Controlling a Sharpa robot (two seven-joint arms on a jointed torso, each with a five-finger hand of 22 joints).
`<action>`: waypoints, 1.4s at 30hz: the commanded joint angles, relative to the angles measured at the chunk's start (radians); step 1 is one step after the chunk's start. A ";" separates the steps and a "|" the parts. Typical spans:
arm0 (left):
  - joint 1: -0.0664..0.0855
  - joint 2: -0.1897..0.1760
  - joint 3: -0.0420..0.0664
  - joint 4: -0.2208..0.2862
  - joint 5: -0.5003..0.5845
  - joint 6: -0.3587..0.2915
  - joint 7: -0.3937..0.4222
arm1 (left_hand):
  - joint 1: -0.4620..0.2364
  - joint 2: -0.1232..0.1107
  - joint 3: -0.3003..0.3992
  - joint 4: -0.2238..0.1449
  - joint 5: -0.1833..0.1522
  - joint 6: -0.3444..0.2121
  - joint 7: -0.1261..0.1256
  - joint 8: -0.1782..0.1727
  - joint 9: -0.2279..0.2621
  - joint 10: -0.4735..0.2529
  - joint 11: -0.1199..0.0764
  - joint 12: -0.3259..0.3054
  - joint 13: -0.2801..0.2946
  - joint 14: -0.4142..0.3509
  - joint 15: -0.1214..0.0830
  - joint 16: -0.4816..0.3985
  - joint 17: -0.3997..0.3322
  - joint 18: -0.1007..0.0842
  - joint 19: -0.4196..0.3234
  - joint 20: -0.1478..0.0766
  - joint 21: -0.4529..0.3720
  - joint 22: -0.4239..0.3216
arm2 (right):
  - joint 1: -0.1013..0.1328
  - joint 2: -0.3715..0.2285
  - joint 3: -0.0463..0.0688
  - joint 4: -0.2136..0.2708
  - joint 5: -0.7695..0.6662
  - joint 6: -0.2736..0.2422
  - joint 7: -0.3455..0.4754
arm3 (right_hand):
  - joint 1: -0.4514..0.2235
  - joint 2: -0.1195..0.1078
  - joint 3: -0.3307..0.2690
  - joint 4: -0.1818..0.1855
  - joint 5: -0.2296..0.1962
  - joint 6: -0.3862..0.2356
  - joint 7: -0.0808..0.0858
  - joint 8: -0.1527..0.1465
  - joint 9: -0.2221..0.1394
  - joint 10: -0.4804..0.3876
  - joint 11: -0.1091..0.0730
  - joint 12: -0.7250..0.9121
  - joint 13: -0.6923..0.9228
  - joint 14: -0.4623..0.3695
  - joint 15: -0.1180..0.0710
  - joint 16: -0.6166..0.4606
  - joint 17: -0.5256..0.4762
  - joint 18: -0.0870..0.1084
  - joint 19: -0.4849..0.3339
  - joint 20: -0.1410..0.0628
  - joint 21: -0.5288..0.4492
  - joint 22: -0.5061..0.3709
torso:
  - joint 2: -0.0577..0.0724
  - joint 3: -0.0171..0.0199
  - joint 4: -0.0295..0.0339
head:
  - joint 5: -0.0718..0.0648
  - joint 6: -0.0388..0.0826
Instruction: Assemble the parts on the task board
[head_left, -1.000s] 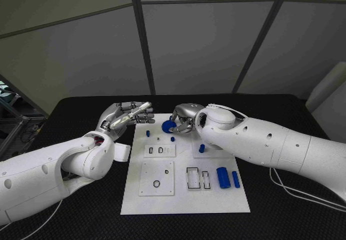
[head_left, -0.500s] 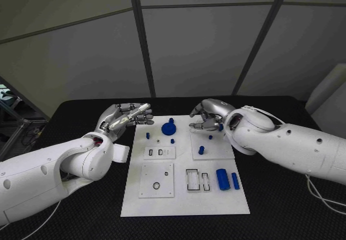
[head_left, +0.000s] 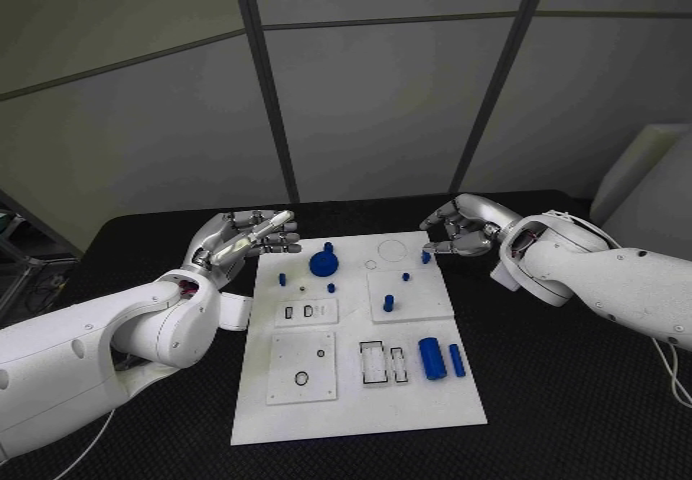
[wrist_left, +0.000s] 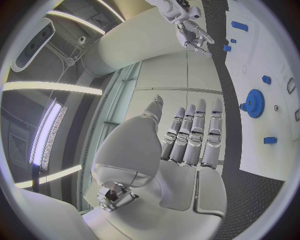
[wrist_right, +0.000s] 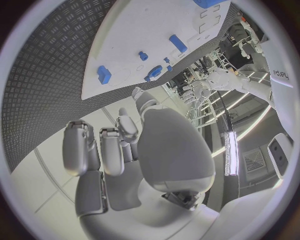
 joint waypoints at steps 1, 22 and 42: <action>0.001 0.003 0.001 -0.004 -0.001 0.016 0.007 | 0.002 0.011 -0.002 -0.006 0.000 -0.003 0.006 -0.004 -0.001 -0.004 0.002 -0.004 -0.001 0.001 0.006 -0.005 0.001 0.051 0.004 0.002 -0.007 -0.001 | 0.001 0.004 0.001 -0.019 0.032 0.025 0.058 | 0.010 0.002 -0.001 -0.007 0.000 -0.007 -0.001 -0.007 -0.001 -0.002 0.001 -0.004 -0.002 0.076 -0.006 0.002 0.117 0.000 -0.006 -0.002 -0.006 0.004 | 0.002 0.0024 0.0020 | -0.007 -0.001; 0.000 0.013 0.001 -0.009 -0.001 0.018 0.008 | 0.002 0.011 -0.002 -0.006 0.000 -0.003 0.006 -0.004 -0.001 -0.004 0.002 -0.004 -0.001 0.001 0.006 -0.005 0.001 0.051 0.004 0.002 -0.007 -0.001 | -0.028 0.054 0.000 -0.116 -0.064 0.078 0.000 | 0.014 0.003 -0.002 -0.009 -0.001 -0.007 0.001 -0.007 -0.001 0.002 0.002 0.000 0.003 0.076 -0.005 0.003 0.120 0.000 -0.006 -0.002 -0.006 0.004 | 0.002 0.0005 0.0003 | -0.010 -0.015; 0.000 0.019 0.001 -0.016 -0.001 0.019 0.007 | 0.002 0.011 -0.002 -0.006 0.000 -0.003 0.006 -0.004 -0.001 -0.004 0.002 -0.004 -0.001 0.001 0.006 -0.005 0.001 0.051 0.004 0.002 -0.007 -0.001 | -0.033 0.082 0.000 -0.142 -0.075 0.085 -0.010 | 0.025 0.025 -0.001 -0.015 -0.004 0.036 0.007 0.010 0.007 0.018 0.008 0.017 0.022 0.076 0.000 0.003 0.122 -0.001 -0.001 0.002 -0.004 0.011 | 0.003 0.0017 -0.0003 | -0.009 -0.022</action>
